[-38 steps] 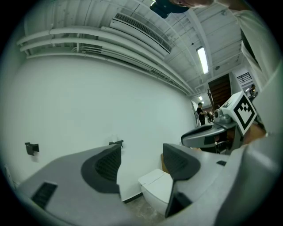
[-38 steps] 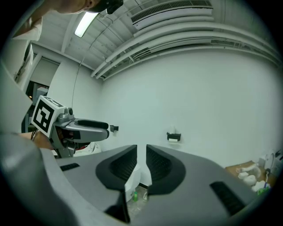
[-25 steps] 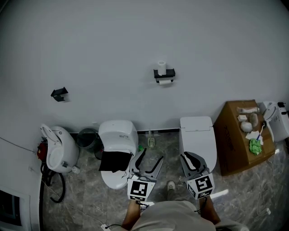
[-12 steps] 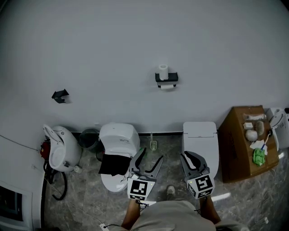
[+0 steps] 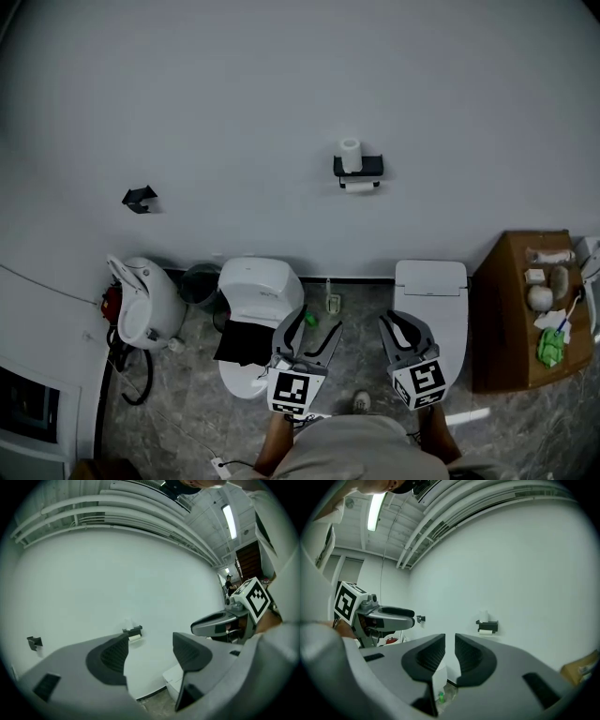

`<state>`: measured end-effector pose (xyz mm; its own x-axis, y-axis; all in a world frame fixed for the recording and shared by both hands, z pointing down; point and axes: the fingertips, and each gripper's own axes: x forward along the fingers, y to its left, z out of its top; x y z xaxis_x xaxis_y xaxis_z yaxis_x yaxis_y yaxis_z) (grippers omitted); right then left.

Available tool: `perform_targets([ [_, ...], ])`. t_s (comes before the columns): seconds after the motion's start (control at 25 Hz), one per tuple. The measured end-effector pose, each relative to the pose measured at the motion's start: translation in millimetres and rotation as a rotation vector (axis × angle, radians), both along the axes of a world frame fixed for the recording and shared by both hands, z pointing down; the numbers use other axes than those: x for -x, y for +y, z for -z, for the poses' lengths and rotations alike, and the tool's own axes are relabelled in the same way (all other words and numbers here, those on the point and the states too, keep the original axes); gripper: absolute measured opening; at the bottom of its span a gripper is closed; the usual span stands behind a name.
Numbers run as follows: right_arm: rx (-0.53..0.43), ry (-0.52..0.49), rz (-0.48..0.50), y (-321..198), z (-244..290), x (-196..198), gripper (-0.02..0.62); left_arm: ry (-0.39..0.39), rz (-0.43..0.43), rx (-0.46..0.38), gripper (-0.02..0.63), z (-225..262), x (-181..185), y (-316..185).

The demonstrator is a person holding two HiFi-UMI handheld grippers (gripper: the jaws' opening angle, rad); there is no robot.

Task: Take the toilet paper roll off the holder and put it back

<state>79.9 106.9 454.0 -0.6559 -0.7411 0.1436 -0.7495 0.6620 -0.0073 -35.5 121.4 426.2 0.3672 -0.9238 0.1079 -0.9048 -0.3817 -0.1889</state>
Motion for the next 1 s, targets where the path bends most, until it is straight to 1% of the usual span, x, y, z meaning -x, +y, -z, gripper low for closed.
perform_targets([
  [0.28,-0.004,-0.012,0.011,-18.7,-0.4,-6.8,0.060,-0.002,0.019,-0.007,0.304,1.5,-5.3,-16.6],
  [0.4,-0.013,-0.008,0.008,-24.8,2.0,-11.9,0.060,0.003,0.012,-0.021,0.304,4.9,-11.6,-23.7],
  [0.64,-0.018,-0.003,-0.006,-35.3,2.6,-19.2,0.060,0.011,-0.003,-0.024,0.304,3.9,-19.1,-37.3],
  [1.0,-0.027,0.004,-0.042,-56.1,1.8,-23.0,0.060,0.017,-0.034,-0.044,0.304,5.4,-21.5,-63.7],
])
